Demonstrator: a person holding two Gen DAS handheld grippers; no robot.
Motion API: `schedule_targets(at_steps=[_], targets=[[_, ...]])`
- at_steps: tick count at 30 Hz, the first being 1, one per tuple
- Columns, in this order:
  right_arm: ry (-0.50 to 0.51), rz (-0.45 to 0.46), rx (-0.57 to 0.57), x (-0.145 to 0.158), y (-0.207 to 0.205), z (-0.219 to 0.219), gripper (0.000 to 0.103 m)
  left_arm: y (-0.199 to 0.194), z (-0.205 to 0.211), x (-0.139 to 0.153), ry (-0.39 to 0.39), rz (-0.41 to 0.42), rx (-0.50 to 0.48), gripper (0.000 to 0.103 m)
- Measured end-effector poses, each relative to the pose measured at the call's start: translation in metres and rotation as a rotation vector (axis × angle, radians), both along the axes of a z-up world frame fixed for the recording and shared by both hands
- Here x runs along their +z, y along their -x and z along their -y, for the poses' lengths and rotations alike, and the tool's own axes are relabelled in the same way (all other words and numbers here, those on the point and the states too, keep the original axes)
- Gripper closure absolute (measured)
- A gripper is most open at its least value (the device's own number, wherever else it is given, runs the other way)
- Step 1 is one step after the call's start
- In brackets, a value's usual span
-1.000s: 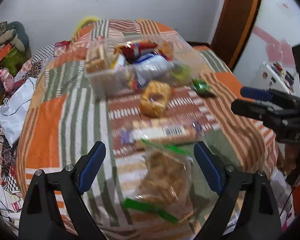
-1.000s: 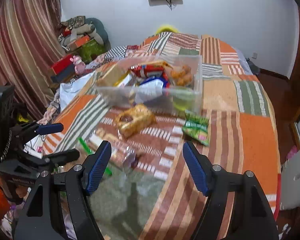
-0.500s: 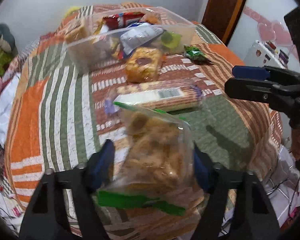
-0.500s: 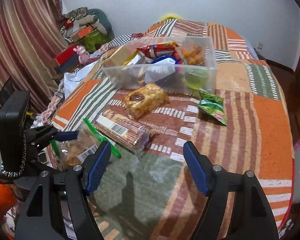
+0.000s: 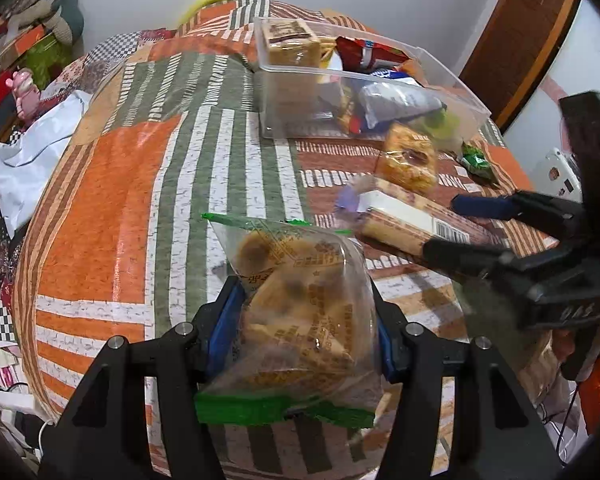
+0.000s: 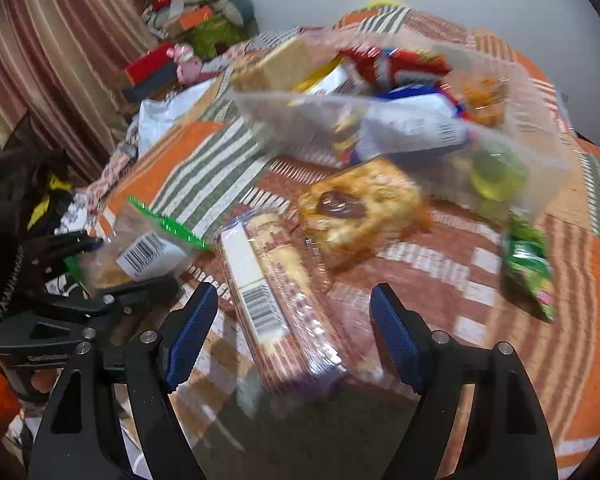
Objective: Organize snacks
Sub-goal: 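Grasp green-clipped cookie bag with left tool while right tool grasps wafer-roll pack, then drop cookie bag into box with left tool while right tool drops wafer pack in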
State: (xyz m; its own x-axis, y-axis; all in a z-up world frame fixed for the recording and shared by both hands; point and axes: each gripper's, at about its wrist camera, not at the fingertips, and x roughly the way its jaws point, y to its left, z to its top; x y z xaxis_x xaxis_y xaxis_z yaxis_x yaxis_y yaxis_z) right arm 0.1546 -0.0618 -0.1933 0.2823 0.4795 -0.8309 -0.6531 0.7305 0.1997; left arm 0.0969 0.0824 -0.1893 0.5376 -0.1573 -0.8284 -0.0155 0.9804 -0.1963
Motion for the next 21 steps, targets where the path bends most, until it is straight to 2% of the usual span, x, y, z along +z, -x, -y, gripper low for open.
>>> schedule_targets(at_steps=[3,4,5,7,17,21], targets=[[0.043,0.050,0.019,-0.003,0.007,-0.008,0.029,-0.001,-0.001,0.000,-0.003,0.008,-0.003,0.046],[0.057,0.073,0.030,-0.002,0.010,-0.010,0.045,-0.001,0.000,0.000,-0.008,0.011,-0.004,0.047],[0.067,0.083,0.040,-0.002,0.011,-0.011,0.054,-0.001,0.000,0.000,-0.010,0.014,-0.005,0.047],[0.041,0.076,0.046,0.001,0.011,-0.006,0.058,-0.003,0.001,0.002,-0.004,0.019,-0.006,0.048],[-0.094,0.087,-0.016,0.033,0.017,0.036,0.061,-0.013,0.009,0.038,0.018,0.106,-0.015,0.050],[-0.142,0.127,-0.056,0.053,0.015,0.046,0.061,-0.017,0.013,0.059,0.021,0.162,-0.017,0.050]])
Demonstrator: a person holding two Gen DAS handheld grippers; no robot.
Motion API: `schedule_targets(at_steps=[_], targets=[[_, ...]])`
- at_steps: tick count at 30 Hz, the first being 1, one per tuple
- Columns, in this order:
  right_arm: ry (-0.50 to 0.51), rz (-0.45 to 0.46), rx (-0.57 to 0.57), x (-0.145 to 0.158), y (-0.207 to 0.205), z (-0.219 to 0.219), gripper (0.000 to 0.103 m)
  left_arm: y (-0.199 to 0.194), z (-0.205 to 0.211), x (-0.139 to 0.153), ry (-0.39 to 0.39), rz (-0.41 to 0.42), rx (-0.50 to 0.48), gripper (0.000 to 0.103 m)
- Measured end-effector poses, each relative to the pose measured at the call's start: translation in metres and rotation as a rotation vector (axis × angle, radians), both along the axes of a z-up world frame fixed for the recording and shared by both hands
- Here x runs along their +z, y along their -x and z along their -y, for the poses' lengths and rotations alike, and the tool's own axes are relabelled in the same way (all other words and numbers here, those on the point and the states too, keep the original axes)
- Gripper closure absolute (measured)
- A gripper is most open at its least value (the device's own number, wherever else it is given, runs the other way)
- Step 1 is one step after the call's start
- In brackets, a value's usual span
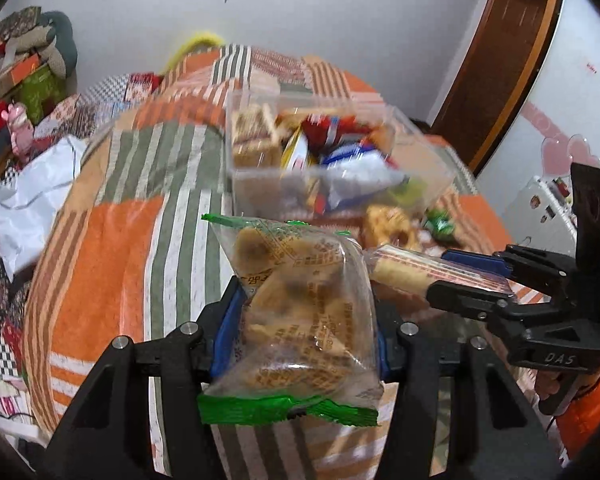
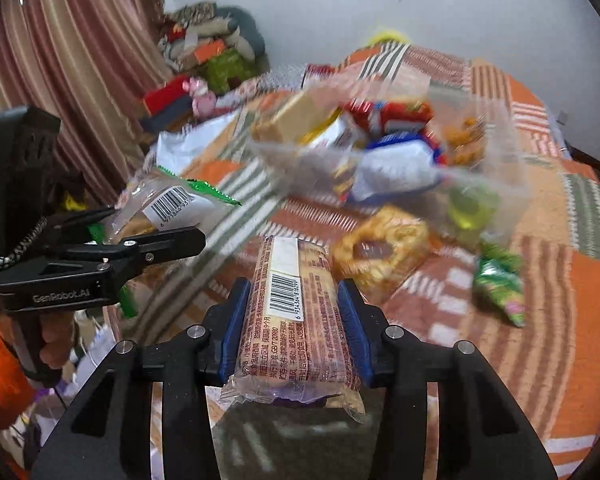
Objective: Organize snacks
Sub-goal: 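Drop cookie bag into box with left tool while right tool drops wafer pack in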
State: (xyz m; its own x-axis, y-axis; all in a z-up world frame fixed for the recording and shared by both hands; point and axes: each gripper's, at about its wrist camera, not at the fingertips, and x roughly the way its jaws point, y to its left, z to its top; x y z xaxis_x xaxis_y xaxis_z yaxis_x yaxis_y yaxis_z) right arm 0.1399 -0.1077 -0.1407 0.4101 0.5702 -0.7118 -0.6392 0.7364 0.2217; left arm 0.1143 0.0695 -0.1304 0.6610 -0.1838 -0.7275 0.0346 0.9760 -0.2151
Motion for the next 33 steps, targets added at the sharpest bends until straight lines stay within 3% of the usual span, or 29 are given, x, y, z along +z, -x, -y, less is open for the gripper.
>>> schedule_targets(at_steps=[8,19,26,33], targets=[[-0.054,0.115,-0.115,0.040,-0.017,0.027,0.061,-0.017,0.006,0.038,0.011,0.091,0.004,0.050],[-0.121,0.197,-0.231,0.074,-0.056,0.042,0.061,-0.067,0.008,0.071,-0.009,0.165,0.029,0.050],[-0.115,0.223,-0.251,0.077,-0.082,0.033,0.061,-0.100,0.009,0.080,-0.010,0.183,0.037,0.049],[-0.112,0.198,-0.263,0.065,-0.108,0.021,0.061,-0.136,0.012,0.069,-0.042,0.156,0.045,0.049]])
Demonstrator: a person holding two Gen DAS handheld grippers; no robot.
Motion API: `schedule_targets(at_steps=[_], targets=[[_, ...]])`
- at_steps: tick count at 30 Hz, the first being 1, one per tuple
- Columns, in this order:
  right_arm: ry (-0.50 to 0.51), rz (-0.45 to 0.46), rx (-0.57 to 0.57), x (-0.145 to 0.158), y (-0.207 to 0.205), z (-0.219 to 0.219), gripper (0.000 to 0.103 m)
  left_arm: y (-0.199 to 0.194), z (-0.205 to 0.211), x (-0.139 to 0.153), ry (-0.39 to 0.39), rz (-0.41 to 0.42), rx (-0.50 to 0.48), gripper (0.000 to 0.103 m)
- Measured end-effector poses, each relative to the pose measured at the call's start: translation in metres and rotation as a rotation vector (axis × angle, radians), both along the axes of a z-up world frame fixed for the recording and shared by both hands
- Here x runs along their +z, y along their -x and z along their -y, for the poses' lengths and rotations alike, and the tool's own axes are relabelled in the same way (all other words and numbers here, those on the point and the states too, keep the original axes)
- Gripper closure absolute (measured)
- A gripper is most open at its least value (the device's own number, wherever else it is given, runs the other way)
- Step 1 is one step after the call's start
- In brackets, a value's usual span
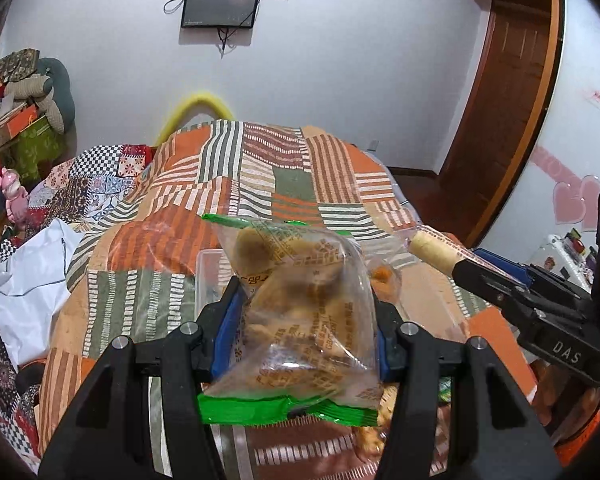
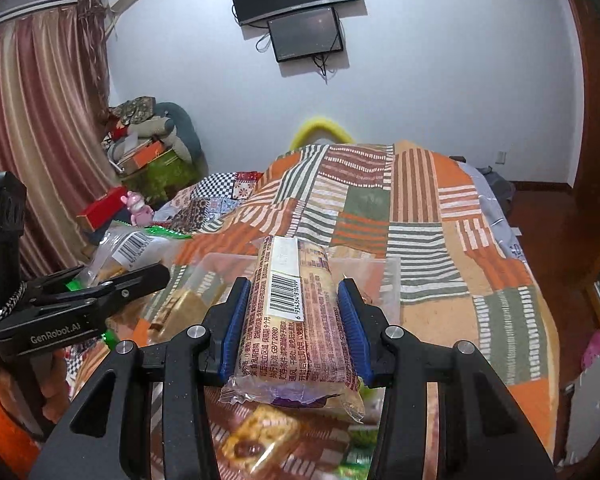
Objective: Organize snacks
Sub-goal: 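Drop cookie bag into box with left tool while right tool drops wafer pack in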
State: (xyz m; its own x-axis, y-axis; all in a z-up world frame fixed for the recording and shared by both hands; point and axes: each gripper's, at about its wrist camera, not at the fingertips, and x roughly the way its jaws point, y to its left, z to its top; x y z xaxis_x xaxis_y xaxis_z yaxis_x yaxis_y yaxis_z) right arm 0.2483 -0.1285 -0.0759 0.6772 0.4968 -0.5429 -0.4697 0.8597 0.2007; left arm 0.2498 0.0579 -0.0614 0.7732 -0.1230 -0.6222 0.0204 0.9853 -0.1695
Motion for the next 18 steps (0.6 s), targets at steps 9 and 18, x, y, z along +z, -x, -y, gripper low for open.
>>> schedule_targets(at_steps=[9,18], targets=[[0.023,-0.063,0.005,-0.028,-0.033,-0.019,0.061,-0.041,-0.009,-0.028,0.008,-0.065,0.026,0.049],[0.079,-0.106,0.009,-0.046,-0.041,-0.028,0.060,-0.057,-0.010,-0.048,-0.003,-0.099,0.031,0.049]])
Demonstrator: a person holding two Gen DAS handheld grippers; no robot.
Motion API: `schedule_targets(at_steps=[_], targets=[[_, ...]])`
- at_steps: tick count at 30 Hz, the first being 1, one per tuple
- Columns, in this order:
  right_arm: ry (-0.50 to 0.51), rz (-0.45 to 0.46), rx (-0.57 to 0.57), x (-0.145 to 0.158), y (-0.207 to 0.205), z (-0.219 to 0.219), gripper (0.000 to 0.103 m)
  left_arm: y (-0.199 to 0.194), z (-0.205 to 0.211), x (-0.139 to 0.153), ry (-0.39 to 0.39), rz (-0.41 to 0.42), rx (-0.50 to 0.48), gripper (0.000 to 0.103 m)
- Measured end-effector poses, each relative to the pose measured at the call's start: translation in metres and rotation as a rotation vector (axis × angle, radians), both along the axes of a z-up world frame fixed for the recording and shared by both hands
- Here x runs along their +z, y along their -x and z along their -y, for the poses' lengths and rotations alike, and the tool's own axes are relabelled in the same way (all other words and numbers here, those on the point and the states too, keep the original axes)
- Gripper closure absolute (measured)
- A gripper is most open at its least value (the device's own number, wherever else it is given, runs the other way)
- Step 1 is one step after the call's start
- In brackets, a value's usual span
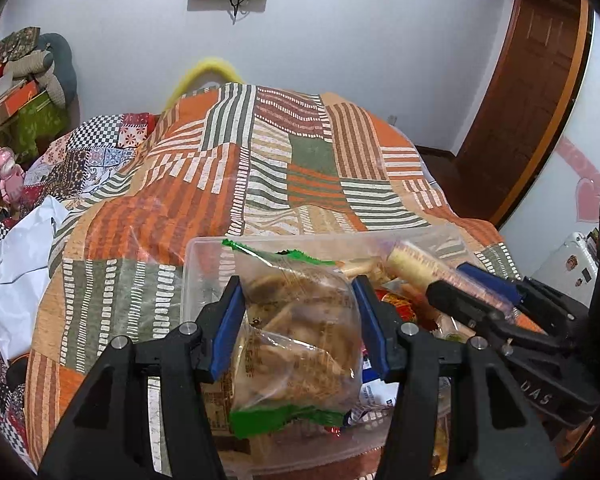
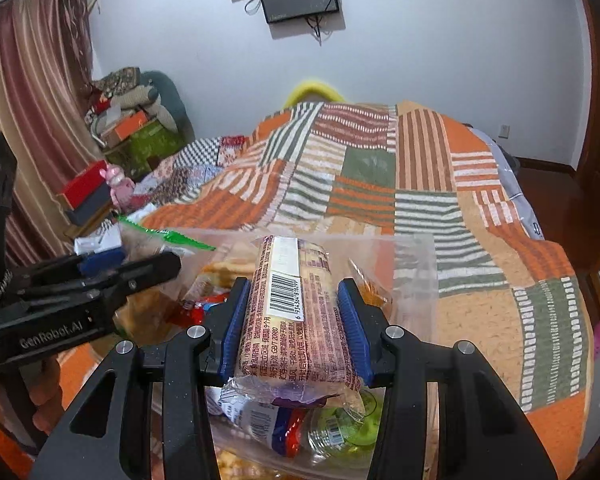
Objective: Organize snacks
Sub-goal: 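Drop cookie bag into box with left tool while right tool drops wafer pack in, then grasp cracker pack with left tool while right tool grasps green snack bag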
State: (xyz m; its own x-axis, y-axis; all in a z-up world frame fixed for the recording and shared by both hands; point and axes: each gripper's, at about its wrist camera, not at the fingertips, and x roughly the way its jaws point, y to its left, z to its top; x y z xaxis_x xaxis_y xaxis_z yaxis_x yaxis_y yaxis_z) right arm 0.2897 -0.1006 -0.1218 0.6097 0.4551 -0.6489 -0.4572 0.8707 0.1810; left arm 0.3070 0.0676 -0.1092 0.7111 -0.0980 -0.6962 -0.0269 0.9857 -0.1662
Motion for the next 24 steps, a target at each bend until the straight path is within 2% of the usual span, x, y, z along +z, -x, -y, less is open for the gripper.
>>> schedule_targets(at_steps=[3,5,10,14,17,19,24], targets=[[0.006,0.004,-0.007,0.000,0.006,0.004,0.059,0.002,0.001,0.001,-0.004,0.000,0.000,0.047],[-0.001,0.000,-0.009,0.003,0.009,0.008,0.050,0.005,0.001,0.003,0.006,0.000,0.001,0.043],[-0.025,0.021,-0.007,0.017,0.019,0.021,0.043,0.021,0.001,0.017,0.022,0.028,0.000,0.037],[-0.019,0.058,-0.014,0.029,0.035,0.035,0.030,0.039,0.007,0.031,0.004,0.058,-0.015,0.029],[-0.009,0.065,-0.017,0.033,0.046,0.047,0.030,0.056,0.014,0.037,-0.008,0.071,-0.032,0.024],[-0.003,0.059,-0.025,0.033,0.055,0.056,0.029,0.066,0.019,0.038,-0.013,0.069,-0.046,0.022],[-0.005,0.028,-0.101,0.018,0.073,0.082,0.019,0.088,0.034,0.032,-0.030,0.051,-0.079,0.017]])
